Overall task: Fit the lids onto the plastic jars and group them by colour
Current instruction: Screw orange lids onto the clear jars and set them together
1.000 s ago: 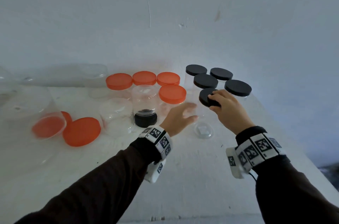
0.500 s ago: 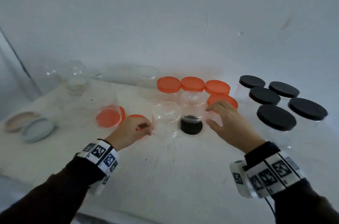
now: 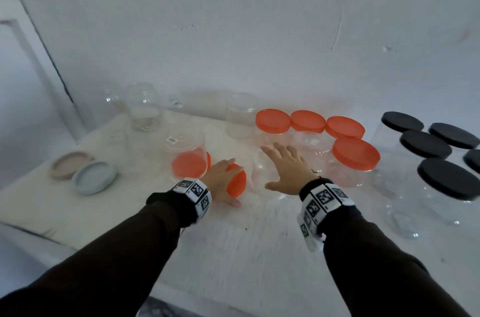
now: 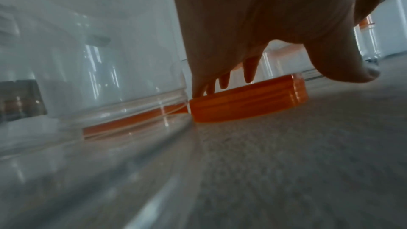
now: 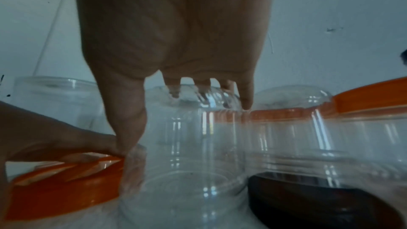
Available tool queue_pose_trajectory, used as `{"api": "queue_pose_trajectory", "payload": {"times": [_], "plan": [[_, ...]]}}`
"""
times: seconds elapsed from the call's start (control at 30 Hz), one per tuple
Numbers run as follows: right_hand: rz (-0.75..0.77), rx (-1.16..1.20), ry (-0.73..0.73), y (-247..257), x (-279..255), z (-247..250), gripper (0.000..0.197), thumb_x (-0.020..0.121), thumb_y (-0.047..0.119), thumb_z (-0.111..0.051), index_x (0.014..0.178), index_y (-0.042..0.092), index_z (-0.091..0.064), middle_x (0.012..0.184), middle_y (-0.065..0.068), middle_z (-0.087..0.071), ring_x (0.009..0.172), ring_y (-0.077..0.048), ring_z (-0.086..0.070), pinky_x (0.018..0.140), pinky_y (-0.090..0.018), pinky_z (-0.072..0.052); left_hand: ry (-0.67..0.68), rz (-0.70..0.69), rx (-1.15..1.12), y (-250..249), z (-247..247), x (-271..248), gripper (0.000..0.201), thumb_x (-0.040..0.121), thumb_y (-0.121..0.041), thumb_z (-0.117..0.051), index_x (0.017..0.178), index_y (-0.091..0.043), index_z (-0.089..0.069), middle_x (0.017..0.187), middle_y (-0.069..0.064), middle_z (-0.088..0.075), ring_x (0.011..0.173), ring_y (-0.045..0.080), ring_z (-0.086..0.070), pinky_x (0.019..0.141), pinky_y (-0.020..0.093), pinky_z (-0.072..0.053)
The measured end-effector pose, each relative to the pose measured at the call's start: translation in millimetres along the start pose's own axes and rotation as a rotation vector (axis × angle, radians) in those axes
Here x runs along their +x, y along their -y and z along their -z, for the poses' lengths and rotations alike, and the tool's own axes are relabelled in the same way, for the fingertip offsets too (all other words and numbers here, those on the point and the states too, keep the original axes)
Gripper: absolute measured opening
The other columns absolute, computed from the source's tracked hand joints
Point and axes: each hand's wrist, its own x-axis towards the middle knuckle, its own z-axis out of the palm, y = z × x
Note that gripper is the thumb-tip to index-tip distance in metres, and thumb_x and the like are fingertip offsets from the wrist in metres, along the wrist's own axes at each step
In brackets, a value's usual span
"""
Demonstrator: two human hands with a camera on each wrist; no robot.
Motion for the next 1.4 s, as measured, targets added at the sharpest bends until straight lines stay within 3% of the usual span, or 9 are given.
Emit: {"api": "queue_pose_trajectory", "payload": {"times": [0.13,0.37,0.5,0.63,0.7,0.9,1.1,1.23,1.4], "plan": [[-0.040,0.011,0.016,-1,-7,2,0.104,0.072,0.042,-0.073,0.147,0.037,-0.001,0.154,-0.006,-0.008,0.136,-0.034,-0.011,0.108,-0.053,-0.022,0.032,0.015,0.020,1,1,4,0.105,0.074,-0.051,-0.069,0.149,-0.021,-0.001,0.156,0.009,0.012,0.143,0.031,0.006,0.114,0.048,-0.007],[-0.052,0.062,-0.039,-2,-41,7,0.106,0.062,0.034,-0.078,0.141,0.049,-0.010,0.138,-0.001,-0.014,0.125,-0.026,-0.015,0.101,-0.043,-0.032,-0.001,-0.009,0.070,0,4,5,0.095,0.076,-0.047,-0.068,0.148,-0.023,-0.011,0.156,0.007,-0.006,0.141,0.030,-0.007,0.110,0.052,-0.018],[-0.062,0.206,-0.121,-5,-63,3,0.090,0.058,0.022,-0.075,0.133,0.037,-0.027,0.132,0.001,-0.013,0.120,-0.022,-0.013,0.098,-0.040,-0.036,-0.008,-0.046,0.083,-4,5,0,0.093,0.071,-0.050,-0.071,0.145,-0.026,-0.020,0.151,0.003,-0.018,0.137,0.028,-0.017,0.107,0.051,-0.025],[-0.079,0.270,-0.243,-10,-84,-9,0.088,0.055,0.021,-0.078,0.128,0.023,-0.029,0.130,0.004,-0.016,0.113,-0.018,-0.018,0.086,-0.032,-0.039,-0.015,-0.064,0.000,-10,5,-5,0.092,0.065,-0.050,-0.076,0.141,-0.031,-0.029,0.145,-0.001,-0.024,0.133,0.025,-0.022,0.107,0.051,-0.029],[-0.082,0.351,-0.301,-13,-92,-13,0.091,0.054,0.020,-0.083,0.128,0.017,-0.029,0.126,0.002,-0.021,0.111,-0.018,-0.025,0.088,-0.030,-0.037,-0.024,-0.066,-0.105,-13,4,-8,0.090,0.065,-0.045,-0.078,0.140,-0.032,-0.030,0.145,-0.003,-0.023,0.133,0.024,-0.022,0.107,0.050,-0.030],[-0.124,0.523,-0.424,-11,-114,-19,0.089,0.056,0.029,-0.087,0.129,0.019,-0.037,0.120,0.010,-0.032,0.107,-0.007,-0.037,0.088,-0.014,-0.028,-0.132,-0.062,-0.343,-22,10,-21,0.089,0.065,-0.043,-0.079,0.139,-0.035,-0.031,0.145,-0.003,-0.023,0.131,0.023,-0.024,0.108,0.043,-0.029],[-0.229,0.567,-0.335,-8,-115,-25,0.081,0.055,0.023,-0.087,0.115,0.017,-0.032,0.118,0.001,-0.038,0.105,-0.013,-0.040,0.081,-0.018,-0.031,-0.262,-0.148,-0.526,-18,13,-32,0.091,0.064,-0.044,-0.081,0.140,-0.034,-0.033,0.143,-0.005,-0.027,0.132,0.018,-0.025,0.110,0.040,-0.026],[-0.201,0.571,-0.281,-3,-111,-25,0.099,0.053,0.023,-0.088,0.132,0.016,-0.029,0.124,0.004,-0.027,0.112,-0.010,-0.033,0.091,-0.022,-0.035,-0.296,-0.186,-0.633,-17,16,-40,0.102,0.049,-0.067,-0.068,0.139,-0.034,-0.033,0.140,-0.008,-0.029,0.131,0.014,-0.028,0.109,0.038,-0.027],[-0.186,0.614,-0.252,4,-106,-26,0.101,0.057,0.042,-0.085,0.139,0.016,-0.031,0.129,0.009,-0.033,0.112,-0.004,-0.035,0.097,-0.021,-0.032,-0.362,-0.231,-0.725,-23,19,-50,0.107,0.048,-0.069,-0.063,0.140,-0.026,-0.030,0.136,-0.013,-0.031,0.126,0.009,-0.031,0.104,0.031,-0.031]]}}
